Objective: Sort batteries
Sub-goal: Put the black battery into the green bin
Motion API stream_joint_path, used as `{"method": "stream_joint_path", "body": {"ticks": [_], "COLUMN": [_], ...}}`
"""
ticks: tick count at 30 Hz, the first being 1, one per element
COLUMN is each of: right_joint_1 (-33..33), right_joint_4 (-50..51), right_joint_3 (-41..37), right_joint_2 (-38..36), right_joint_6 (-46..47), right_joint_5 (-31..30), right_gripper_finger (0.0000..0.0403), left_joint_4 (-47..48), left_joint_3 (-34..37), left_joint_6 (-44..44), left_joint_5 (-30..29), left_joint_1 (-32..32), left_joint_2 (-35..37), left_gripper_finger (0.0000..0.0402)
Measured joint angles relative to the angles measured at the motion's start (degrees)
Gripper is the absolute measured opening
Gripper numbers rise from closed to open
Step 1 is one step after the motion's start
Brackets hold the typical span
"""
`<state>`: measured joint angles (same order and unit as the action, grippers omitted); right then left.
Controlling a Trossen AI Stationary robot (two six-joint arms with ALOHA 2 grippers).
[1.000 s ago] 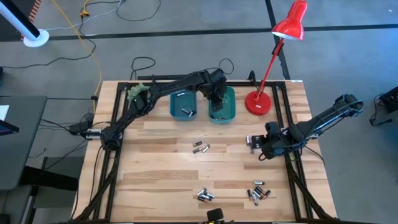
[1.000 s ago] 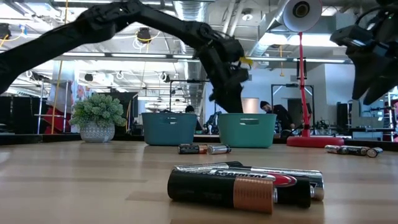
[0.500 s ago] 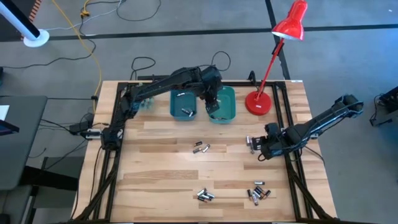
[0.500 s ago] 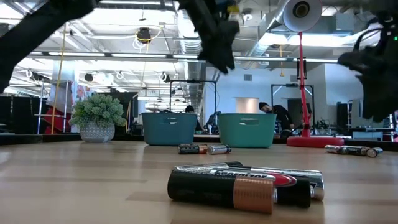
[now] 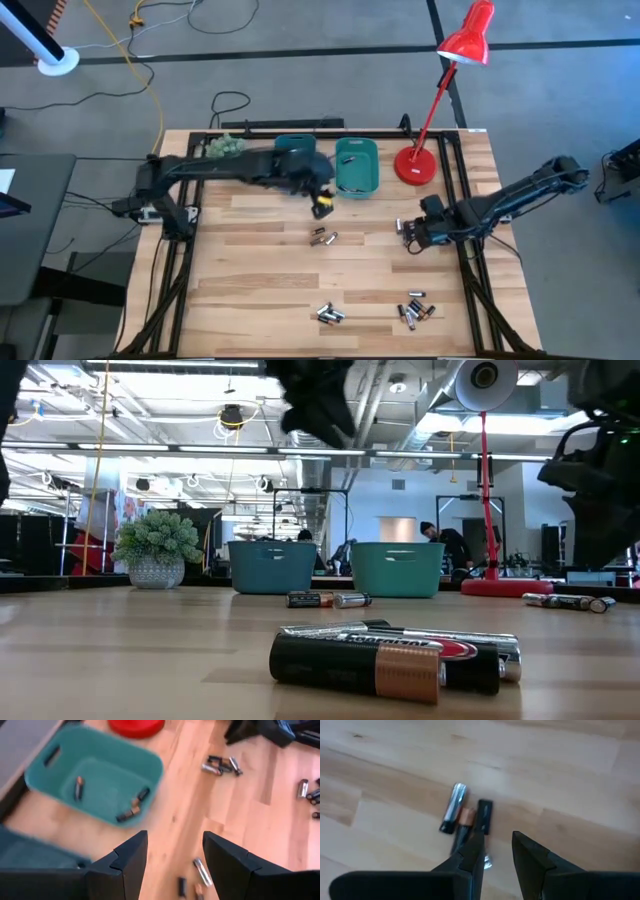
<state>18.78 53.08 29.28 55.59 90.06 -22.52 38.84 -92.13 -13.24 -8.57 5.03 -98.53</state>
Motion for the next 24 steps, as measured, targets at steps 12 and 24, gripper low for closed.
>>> {"method": "stream_joint_path", "body": {"ticks": [12, 24], "right_joint_1": [-8.5, -8.4], "right_joint_4": [-5.7, -7.5], "right_joint_3": [-1.7, -1.7], "right_joint_2": [0.0, 0.3], "right_joint_6": [-13.9, -15.9], "right_joint_5": [3.6, 6.1], "right_gripper_finger": [0.0118, 0.0118], "left_joint_4": [-16.4, -17.1], "left_joint_3": [32.9, 38.7], "left_joint_6": [-23.0, -30.8], "left_joint_5": [-18.7, -25.2], "left_joint_1": [-14.5, -18.5], "left_joint_2": [23.8, 31.9], "left_gripper_finger": [0.0187, 0.0187]}}
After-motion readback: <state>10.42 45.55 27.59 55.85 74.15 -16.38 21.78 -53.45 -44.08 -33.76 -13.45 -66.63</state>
